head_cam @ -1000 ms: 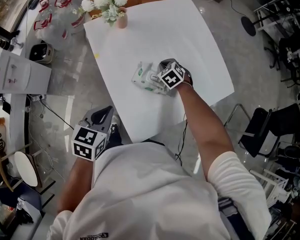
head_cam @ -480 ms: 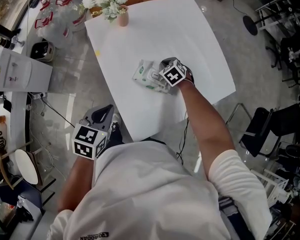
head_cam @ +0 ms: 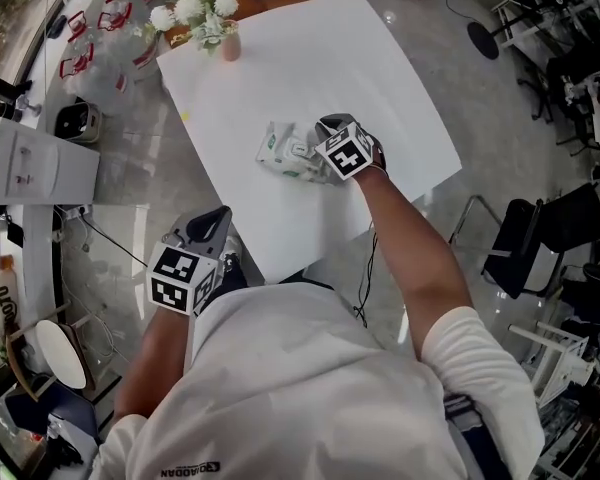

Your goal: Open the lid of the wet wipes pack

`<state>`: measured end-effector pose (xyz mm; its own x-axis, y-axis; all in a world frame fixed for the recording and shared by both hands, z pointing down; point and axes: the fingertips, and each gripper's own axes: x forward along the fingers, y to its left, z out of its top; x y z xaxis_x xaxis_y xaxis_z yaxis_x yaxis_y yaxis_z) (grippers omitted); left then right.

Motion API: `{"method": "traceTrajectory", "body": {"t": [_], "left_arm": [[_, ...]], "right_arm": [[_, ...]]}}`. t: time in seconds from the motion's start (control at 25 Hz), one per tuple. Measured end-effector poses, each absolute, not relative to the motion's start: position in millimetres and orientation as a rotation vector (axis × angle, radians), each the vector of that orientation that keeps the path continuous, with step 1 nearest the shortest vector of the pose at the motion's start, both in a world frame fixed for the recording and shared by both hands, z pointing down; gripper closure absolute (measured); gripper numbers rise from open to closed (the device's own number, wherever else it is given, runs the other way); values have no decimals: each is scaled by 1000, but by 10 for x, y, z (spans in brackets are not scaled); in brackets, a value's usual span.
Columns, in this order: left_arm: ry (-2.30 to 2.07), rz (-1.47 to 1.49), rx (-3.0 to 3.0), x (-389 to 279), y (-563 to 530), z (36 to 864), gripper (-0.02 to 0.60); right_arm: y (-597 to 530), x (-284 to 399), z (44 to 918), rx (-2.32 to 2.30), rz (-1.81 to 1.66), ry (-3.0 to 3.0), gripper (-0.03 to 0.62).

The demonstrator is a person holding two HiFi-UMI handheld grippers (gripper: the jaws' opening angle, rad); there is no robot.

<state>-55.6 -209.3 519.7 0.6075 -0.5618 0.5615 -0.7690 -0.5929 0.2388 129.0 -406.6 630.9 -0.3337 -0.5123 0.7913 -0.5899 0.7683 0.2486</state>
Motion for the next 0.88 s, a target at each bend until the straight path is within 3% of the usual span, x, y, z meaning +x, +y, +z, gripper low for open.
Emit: {"method": "traceTrajectory", "body": {"t": [0.88], "left_arm": [[-862,522,2621,-6,-2370,4677,573]], "right_arm": [[-2528,1389,4810,1312,375,-2317,572]]}}
